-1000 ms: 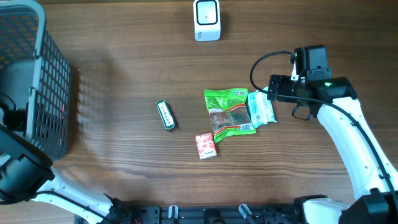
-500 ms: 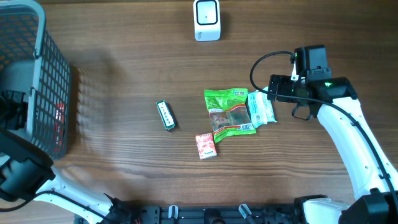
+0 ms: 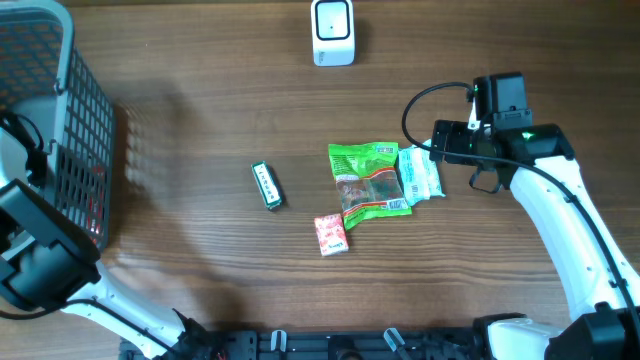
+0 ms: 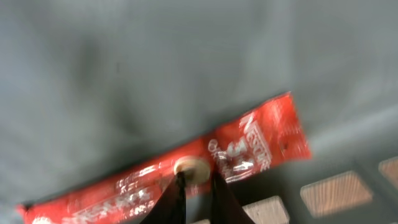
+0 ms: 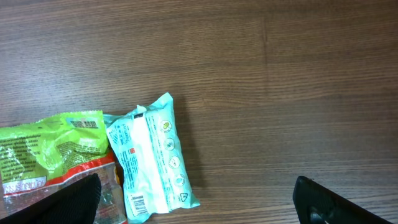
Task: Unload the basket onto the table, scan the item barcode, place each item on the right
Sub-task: 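Reach the left gripper into the basket and grasp the red stick sachet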
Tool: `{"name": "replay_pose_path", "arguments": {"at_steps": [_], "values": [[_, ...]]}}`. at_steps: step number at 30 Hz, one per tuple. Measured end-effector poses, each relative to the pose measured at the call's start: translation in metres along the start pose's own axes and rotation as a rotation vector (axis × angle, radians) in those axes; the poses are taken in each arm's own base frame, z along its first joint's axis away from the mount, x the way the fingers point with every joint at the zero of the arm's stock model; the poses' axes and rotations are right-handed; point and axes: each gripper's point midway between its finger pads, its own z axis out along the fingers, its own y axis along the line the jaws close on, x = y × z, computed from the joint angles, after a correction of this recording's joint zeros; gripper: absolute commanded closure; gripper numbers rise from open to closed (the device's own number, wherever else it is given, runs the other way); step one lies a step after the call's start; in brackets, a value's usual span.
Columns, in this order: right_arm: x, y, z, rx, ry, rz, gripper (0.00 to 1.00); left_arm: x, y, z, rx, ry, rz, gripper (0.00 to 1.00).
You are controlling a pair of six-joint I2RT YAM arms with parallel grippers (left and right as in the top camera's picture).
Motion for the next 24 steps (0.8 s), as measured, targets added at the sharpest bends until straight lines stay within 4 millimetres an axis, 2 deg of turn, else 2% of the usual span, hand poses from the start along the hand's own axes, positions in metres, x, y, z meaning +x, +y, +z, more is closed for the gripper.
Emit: {"name": "replay_pose_path", "arguments": {"at_steps": [4,7,12,16,19,21,22,24], "values": [[0.000,0.000,0.000,0.000,0.000,0.000,0.00,-0.011,0.000,0.003,-0.006,-0.054,0.005,0.87],[0.000,0.000,0.000,0.000,0.000,0.000,0.00,-0.030,-0.008,0.001,0.018,-0.138,0.015,0.85],[0.000,0.000,0.000,0.000,0.000,0.000,0.00,-0.063,-0.019,-0.004,0.052,-0.281,0.022,0.78],[0.000,0.000,0.000,0.000,0.000,0.000,0.00,-0.077,-0.026,-0.010,0.075,-0.347,0.027,0.75],[0.000,0.000,0.000,0.000,0.000,0.000,0.00,-0.079,-0.028,-0.020,0.071,-0.349,0.048,0.65],[0.000,0.000,0.000,0.000,0.000,0.000,0.00,-0.083,-0.034,-0.040,0.072,-0.361,0.084,0.46],[0.000,0.000,0.000,0.000,0.000,0.000,0.00,-0.085,-0.036,-0.045,0.071,-0.369,0.106,0.44],[0.000,0.000,0.000,0.000,0.000,0.000,0.00,-0.080,-0.030,-0.051,0.035,-0.343,0.147,0.48]]}}
